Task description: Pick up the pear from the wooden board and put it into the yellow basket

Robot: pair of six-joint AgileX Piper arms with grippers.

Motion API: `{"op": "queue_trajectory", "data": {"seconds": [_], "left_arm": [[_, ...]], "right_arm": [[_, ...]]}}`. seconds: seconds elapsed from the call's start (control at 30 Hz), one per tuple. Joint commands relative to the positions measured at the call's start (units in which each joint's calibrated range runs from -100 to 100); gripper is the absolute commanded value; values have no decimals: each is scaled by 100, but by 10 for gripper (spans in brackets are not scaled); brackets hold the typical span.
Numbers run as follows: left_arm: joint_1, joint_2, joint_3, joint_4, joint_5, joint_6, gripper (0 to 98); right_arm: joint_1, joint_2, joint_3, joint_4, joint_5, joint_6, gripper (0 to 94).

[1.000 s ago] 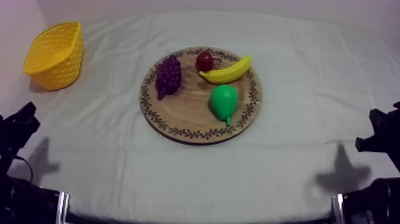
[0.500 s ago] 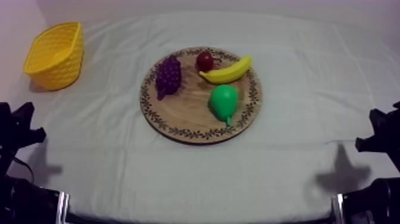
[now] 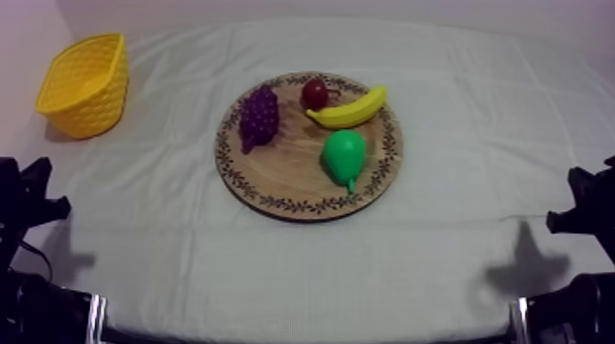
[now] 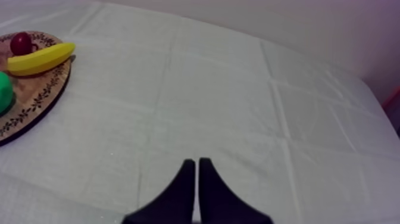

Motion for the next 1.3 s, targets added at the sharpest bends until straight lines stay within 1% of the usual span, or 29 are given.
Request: {"op": "queue_trajectory", "data": {"seconds": [0.0,0.27,0.37,0.43,1.0,1.17,1.27], "left_arm": [[3,90,1,-7,-44,19,0],[157,810,-203,-2,-601,64,0],[221,1240,-608,-7,-662,66,0],[267,1543,-995,-8,-585,79,0],[721,4054,-5089,-17,1397,211,0],[1000,4724,-6122,-146,1997,375,0],[1189,5063,-6601,-168,2224,468,0]], "right_arm": [[0,-1,-1,0,0,2,3],[0,-1,-1,0,0,2,3],[0,-1,-1,0,0,2,3],[0,-1,-1,0,0,2,3],[0,-1,-1,0,0,7,3],[0,-1,-1,0,0,7,3],[0,-1,-1,0,0,7,3]]}}
